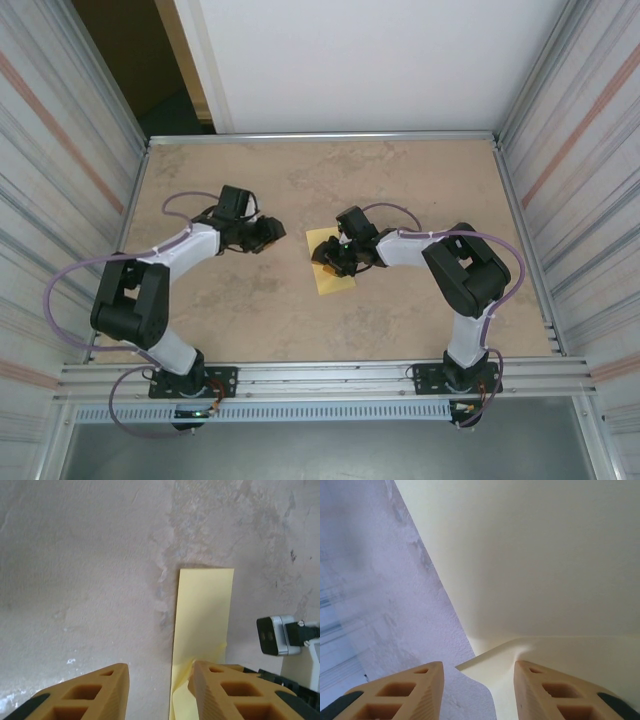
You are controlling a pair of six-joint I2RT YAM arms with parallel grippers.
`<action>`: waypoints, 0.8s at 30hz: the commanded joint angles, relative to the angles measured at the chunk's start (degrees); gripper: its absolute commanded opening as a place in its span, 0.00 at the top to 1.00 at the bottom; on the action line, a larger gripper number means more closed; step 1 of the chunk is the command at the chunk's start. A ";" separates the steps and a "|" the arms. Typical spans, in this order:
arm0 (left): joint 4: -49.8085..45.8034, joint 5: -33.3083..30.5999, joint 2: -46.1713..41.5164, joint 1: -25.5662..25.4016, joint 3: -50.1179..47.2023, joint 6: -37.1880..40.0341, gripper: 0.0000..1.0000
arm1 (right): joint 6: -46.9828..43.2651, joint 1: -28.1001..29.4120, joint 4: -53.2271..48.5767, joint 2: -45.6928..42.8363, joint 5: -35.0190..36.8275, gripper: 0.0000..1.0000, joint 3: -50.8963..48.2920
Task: Fold a paper plane with a square sheet of paper (pick it up from the middle)
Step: Fold the triangle a second time at the center of the table.
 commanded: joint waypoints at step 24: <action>9.05 4.14 4.78 -10.00 -1.75 -4.94 0.75 | 0.88 -1.20 -2.14 0.46 1.58 0.76 -2.86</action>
